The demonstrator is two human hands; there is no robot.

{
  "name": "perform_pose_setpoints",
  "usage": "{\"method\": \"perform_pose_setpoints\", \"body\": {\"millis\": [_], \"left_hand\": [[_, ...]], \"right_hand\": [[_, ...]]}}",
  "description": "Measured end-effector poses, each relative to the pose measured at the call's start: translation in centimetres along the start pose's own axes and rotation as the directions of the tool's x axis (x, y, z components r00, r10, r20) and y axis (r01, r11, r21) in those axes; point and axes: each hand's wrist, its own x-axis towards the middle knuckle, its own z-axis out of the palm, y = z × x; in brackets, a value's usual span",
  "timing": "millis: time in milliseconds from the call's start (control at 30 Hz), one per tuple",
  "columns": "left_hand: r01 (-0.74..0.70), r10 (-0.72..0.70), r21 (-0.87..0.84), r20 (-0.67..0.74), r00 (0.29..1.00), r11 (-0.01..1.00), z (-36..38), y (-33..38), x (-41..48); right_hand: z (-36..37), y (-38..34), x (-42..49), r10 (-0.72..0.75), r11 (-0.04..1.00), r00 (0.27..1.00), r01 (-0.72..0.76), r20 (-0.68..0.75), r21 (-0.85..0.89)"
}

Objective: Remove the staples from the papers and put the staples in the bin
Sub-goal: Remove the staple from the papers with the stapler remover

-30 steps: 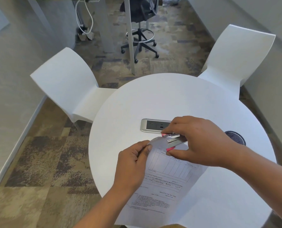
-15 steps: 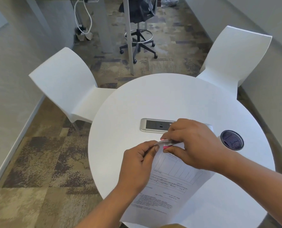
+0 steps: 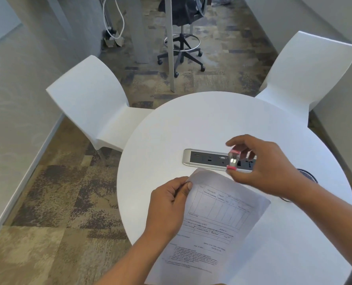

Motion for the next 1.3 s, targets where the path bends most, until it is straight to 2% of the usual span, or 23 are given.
{"method": "perform_pose_setpoints", "body": {"millis": [233,467,633,733,833,967,1033,1100,1200,1300], "left_hand": [[0.052,-0.051,0.008,-0.047,0.998,0.999,-2.2,-0.8,0.4],[0.105,-0.107,-0.021,-0.112,0.988,0.994,-3.6,-1.6,1.3],[0.138,-0.142,-0.038,-0.122,0.982,0.99,-3.8,-1.7,2.0],[0.161,-0.166,-0.046,-0.131,0.977,0.986,-3.6,-1.9,2.5],[0.154,-0.155,-0.017,-0.109,0.982,0.988,-3.1,-1.8,2.7],[0.131,-0.131,-0.008,-0.084,0.988,0.991,-2.4,-1.2,2.9],[0.118,-0.117,0.012,-0.075,0.99,0.993,-2.1,-0.8,2.9],[0.099,-0.097,0.029,-0.071,0.993,0.995,-1.9,-0.2,2.6],[0.05,-0.044,0.074,-0.081,0.996,0.996,-1.6,1.1,2.1],[-0.019,0.02,0.085,-0.015,1.0,0.996,-1.4,3.0,1.7]], "right_hand": [[5.7,7.4,3.2,0.33,0.934,0.943,-0.334,0.051,0.129],[12.0,13.6,4.2,0.43,0.866,0.896,-0.445,0.113,0.23],[13.8,16.3,4.2,0.424,0.871,0.896,-0.444,0.136,0.21],[14.0,17.4,4.0,0.393,0.912,0.912,-0.402,0.113,0.076],[14.2,18.1,3.8,0.414,0.91,0.902,-0.409,0.122,-0.063],[13.8,18.3,3.5,0.429,0.901,0.9,-0.421,0.077,-0.104],[12.5,17.2,3.3,0.5,0.866,0.865,-0.499,-0.045,0.038],[10.1,15.0,2.9,0.59,0.802,0.787,-0.543,-0.182,0.249],[5.5,9.6,1.4,0.62,0.774,0.71,-0.486,-0.333,0.406],[2.0,2.7,-1.7,0.62,0.745,0.706,-0.394,-0.341,0.538]]}}
